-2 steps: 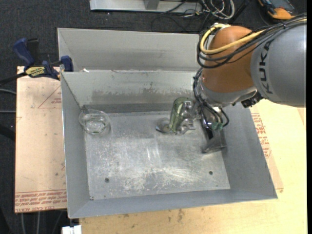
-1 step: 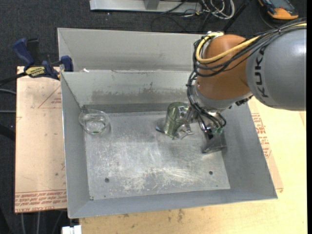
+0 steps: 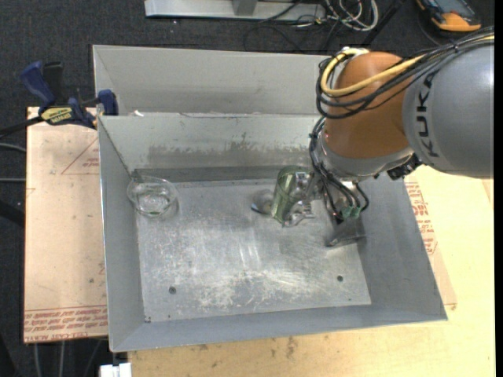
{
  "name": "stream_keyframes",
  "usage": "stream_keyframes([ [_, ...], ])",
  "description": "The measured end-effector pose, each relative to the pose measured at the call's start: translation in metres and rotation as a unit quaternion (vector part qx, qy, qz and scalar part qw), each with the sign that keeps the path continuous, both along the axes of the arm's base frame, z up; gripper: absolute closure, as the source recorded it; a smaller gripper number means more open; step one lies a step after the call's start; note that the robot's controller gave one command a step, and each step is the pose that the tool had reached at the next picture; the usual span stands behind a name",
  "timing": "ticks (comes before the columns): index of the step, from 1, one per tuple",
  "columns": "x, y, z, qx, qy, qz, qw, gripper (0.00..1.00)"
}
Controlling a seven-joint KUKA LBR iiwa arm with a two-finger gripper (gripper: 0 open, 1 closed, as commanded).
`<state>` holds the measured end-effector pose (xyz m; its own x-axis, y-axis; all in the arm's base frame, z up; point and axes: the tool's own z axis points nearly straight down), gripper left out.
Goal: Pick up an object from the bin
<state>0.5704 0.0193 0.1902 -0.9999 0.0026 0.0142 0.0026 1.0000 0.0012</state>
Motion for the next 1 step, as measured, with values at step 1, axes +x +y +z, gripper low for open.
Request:
stream_keyframes([
  [1, 0.0093, 0.0019, 0.0654, 0.000, -0.0068, 0.008, 0.9999, 1.00],
])
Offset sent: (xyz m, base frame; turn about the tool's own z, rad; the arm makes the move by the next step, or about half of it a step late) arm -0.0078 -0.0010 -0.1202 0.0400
